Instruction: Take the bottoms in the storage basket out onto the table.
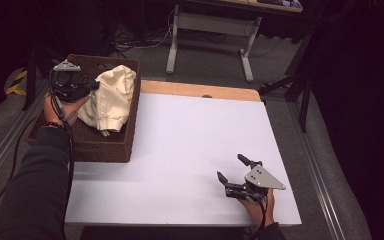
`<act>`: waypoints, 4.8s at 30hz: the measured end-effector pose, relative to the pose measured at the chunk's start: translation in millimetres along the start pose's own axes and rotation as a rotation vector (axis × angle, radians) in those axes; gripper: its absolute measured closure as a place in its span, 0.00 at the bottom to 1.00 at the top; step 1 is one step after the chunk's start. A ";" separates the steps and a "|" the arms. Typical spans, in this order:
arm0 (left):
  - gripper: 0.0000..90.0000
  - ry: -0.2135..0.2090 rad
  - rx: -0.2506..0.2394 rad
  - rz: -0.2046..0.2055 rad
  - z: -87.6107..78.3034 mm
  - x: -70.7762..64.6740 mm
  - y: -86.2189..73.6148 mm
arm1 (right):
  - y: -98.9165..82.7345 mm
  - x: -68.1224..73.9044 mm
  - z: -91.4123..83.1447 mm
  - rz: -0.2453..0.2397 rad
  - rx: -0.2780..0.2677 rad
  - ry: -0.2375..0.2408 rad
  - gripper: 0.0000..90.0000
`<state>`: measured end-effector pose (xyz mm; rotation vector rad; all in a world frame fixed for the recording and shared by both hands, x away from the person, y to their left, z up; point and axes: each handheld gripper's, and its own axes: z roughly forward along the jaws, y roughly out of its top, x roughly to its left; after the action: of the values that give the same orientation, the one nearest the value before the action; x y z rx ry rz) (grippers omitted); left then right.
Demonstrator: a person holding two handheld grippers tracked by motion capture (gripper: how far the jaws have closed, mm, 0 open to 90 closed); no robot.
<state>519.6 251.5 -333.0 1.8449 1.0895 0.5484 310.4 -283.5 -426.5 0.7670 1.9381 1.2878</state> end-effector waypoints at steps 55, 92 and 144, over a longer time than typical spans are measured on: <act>1.00 -0.295 -0.498 0.205 -75.2 -133.4 76.2 | -0.2 -1.6 0.2 0.003 0.004 -0.004 0.14; 1.00 -0.460 -0.319 0.336 33.7 -242.2 67.9 | -1.0 -9.7 -4.8 0.020 -0.007 -0.021 0.14; 0.29 -0.490 -0.179 0.515 -9.6 -218.3 -37.3 | 6.3 -6.7 0.4 0.027 0.039 0.033 0.22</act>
<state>383.3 77.2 -346.4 1.9564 0.2305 0.4284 315.4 -286.3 -419.3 0.7987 1.9901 1.2896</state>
